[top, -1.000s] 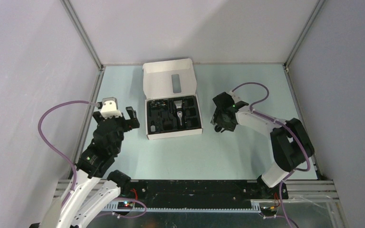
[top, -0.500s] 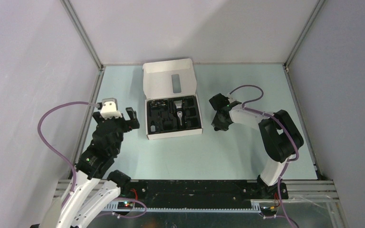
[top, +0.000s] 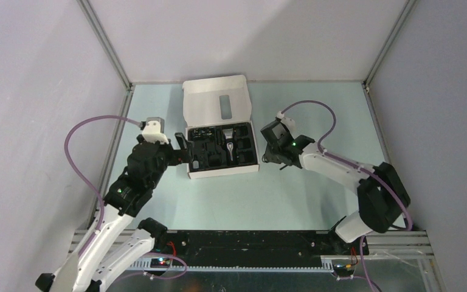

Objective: Sort the hair-cutting tools

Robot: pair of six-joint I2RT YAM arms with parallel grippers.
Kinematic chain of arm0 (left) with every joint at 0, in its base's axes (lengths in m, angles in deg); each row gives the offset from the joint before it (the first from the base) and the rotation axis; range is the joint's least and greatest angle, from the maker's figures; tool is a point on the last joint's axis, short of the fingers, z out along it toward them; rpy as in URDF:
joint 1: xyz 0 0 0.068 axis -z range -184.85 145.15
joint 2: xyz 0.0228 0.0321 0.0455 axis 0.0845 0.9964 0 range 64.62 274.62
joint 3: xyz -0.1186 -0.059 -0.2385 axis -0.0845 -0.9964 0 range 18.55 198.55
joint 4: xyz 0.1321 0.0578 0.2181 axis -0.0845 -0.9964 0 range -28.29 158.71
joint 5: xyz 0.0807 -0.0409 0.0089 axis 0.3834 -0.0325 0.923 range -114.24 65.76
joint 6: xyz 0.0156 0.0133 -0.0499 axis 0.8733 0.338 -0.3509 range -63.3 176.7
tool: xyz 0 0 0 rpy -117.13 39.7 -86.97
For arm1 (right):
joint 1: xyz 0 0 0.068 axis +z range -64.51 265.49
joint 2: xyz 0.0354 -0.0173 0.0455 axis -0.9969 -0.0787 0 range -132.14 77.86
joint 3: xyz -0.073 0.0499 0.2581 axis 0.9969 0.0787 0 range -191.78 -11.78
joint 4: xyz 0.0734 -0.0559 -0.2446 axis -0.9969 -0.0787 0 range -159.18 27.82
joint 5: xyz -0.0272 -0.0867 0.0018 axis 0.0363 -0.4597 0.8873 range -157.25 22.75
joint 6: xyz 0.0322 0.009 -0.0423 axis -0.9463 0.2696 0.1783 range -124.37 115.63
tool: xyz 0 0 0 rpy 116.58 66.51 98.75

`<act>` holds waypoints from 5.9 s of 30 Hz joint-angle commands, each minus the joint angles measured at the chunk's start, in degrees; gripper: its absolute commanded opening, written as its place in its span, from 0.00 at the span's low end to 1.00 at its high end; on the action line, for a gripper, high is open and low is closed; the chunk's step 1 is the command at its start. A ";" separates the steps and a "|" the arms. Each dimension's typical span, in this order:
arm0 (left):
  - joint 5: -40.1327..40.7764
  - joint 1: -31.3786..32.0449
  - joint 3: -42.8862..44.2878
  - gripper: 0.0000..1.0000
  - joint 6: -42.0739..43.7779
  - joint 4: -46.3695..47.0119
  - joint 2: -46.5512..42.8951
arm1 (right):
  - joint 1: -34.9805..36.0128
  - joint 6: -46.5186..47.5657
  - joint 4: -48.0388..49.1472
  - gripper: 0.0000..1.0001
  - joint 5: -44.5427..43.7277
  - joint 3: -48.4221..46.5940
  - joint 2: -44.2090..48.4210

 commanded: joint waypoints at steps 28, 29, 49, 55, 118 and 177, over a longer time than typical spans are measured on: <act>-31.40 12.32 3.21 0.85 -15.81 27.59 20.91 | 15.29 23.25 34.85 0.09 19.57 14.13 27.93; -31.19 12.80 3.31 0.84 -15.81 27.63 21.50 | 15.46 23.20 34.94 0.09 19.66 14.13 27.87; -19.06 14.13 11.88 0.15 -5.59 13.12 25.67 | 16.02 23.07 32.57 0.62 11.58 16.46 29.87; -4.08 13.31 18.53 0.12 6.06 5.90 32.07 | 14.25 23.13 27.13 0.74 5.63 18.80 34.06; -4.65 -1.26 36.14 0.59 39.95 -4.82 60.15 | 3.24 16.86 12.93 0.80 0.25 26.04 47.62; 18.92 -2.63 -3.60 1.00 11.20 7.18 -6.42 | -9.68 -7.70 -17.34 0.28 -2.27 -7.06 -18.64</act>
